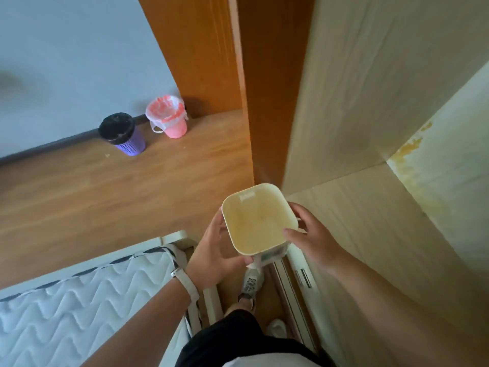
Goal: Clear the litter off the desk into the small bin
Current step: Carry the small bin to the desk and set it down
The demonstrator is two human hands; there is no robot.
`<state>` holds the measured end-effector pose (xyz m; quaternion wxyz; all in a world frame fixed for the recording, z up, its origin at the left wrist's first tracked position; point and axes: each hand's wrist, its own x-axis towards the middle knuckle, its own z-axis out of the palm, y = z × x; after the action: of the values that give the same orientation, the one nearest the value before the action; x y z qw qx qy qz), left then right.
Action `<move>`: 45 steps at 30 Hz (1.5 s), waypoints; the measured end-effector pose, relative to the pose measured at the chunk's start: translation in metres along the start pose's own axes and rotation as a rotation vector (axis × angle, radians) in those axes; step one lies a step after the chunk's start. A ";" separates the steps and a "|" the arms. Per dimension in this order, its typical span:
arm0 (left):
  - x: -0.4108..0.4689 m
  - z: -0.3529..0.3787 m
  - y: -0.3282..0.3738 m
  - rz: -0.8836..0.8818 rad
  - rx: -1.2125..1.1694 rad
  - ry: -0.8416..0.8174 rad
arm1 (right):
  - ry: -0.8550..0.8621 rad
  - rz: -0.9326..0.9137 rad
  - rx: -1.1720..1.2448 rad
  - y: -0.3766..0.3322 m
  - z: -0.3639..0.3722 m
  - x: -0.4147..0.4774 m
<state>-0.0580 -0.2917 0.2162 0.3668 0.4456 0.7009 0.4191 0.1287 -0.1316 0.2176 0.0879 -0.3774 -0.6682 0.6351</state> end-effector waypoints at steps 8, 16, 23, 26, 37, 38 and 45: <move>-0.030 -0.076 -0.019 -0.049 -0.064 0.272 | -0.142 -0.101 0.022 -0.068 0.070 0.038; -0.006 -0.174 -0.044 -0.024 -0.107 0.419 | -0.246 -0.157 -0.102 -0.138 0.141 0.126; 0.015 -0.264 -0.078 -0.057 -0.123 0.468 | -0.338 -0.209 -0.204 -0.190 0.213 0.208; 0.016 -0.299 -0.087 -0.069 -0.111 0.508 | -0.370 -0.250 -0.189 -0.210 0.240 0.231; 0.001 -0.379 -0.098 -0.074 -0.053 0.642 | -0.532 -0.329 -0.223 -0.263 0.319 0.287; 0.000 -0.383 -0.099 -0.088 -0.052 0.661 | -0.549 -0.334 -0.222 -0.266 0.326 0.291; 0.006 -0.414 -0.117 -0.207 -0.032 0.750 | -0.668 -0.326 -0.201 -0.280 0.365 0.337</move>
<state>-0.4646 -0.4233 0.2656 0.1323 0.1826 0.8208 0.5248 -0.4351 -0.1838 0.2870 -0.0719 -0.0452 -0.7703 0.6320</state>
